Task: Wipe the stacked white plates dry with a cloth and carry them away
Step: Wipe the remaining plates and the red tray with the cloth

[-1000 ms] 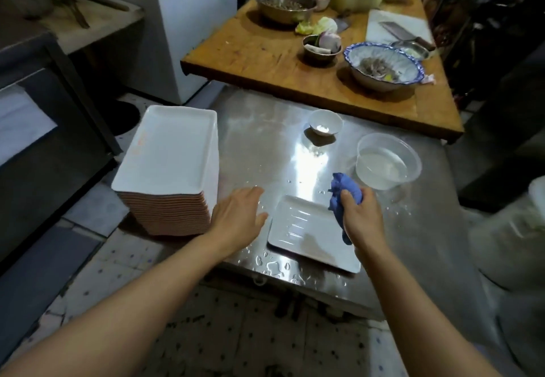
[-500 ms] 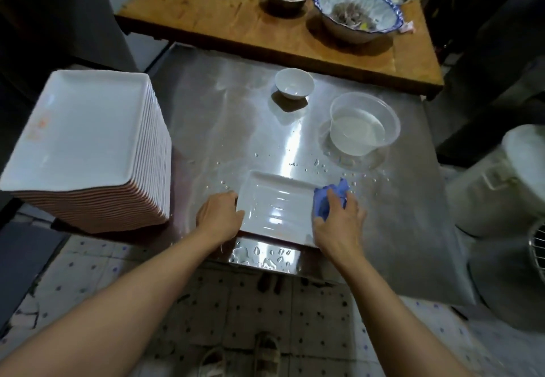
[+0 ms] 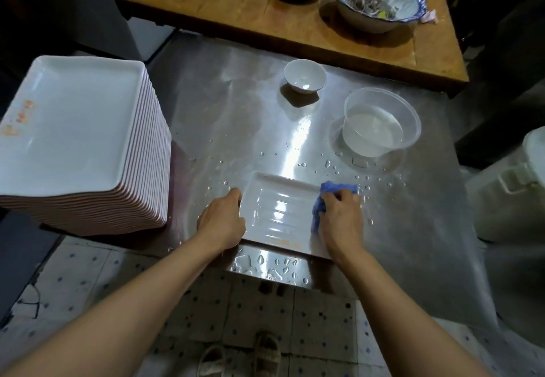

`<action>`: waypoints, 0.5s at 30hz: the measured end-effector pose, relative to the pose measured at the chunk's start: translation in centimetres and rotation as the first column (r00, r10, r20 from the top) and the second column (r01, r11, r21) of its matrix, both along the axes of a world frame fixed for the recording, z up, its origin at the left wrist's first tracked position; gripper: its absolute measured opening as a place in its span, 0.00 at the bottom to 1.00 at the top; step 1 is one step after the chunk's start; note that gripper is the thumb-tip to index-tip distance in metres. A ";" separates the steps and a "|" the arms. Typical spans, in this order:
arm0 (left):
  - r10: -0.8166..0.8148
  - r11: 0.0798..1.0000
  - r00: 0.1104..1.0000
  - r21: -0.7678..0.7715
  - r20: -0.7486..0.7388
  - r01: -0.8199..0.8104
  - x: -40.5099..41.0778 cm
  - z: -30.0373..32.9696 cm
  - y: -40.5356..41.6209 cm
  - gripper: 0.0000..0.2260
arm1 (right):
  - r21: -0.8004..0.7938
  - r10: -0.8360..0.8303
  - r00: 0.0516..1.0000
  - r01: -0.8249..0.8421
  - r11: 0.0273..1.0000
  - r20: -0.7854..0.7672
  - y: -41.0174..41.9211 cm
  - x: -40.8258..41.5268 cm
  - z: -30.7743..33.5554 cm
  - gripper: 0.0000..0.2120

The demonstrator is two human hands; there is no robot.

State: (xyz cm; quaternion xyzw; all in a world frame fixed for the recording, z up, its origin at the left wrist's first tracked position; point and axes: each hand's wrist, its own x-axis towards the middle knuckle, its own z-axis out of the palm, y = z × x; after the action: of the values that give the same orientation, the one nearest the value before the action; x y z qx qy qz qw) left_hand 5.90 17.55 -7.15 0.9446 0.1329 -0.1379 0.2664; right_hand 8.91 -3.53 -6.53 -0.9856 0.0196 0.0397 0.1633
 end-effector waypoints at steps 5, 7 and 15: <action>0.001 1.000 1.000 -0.015 0.010 -0.001 -0.1 -0.2 0.0 0.08 | 0.159 0.199 0.979 -0.204 0.966 0.046 5.2 0.5 -0.2 0.15; -0.003 1.000 1.000 -0.008 0.017 0.004 -0.2 -0.2 0.0 0.09 | 0.242 0.253 0.966 -0.258 0.936 0.052 7.3 0.7 0.0 0.15; -0.017 0.999 0.999 -0.034 0.030 0.018 -0.1 0.2 0.2 0.09 | 0.482 0.325 0.945 -0.304 0.822 0.040 8.9 0.8 1.1 0.16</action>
State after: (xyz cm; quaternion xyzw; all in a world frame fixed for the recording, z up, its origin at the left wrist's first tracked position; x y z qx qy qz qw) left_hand 5.79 17.74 -6.93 0.9430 0.1182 -0.1284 0.2832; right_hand 9.68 5.41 -5.40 -0.9022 -0.1500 0.0911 0.3941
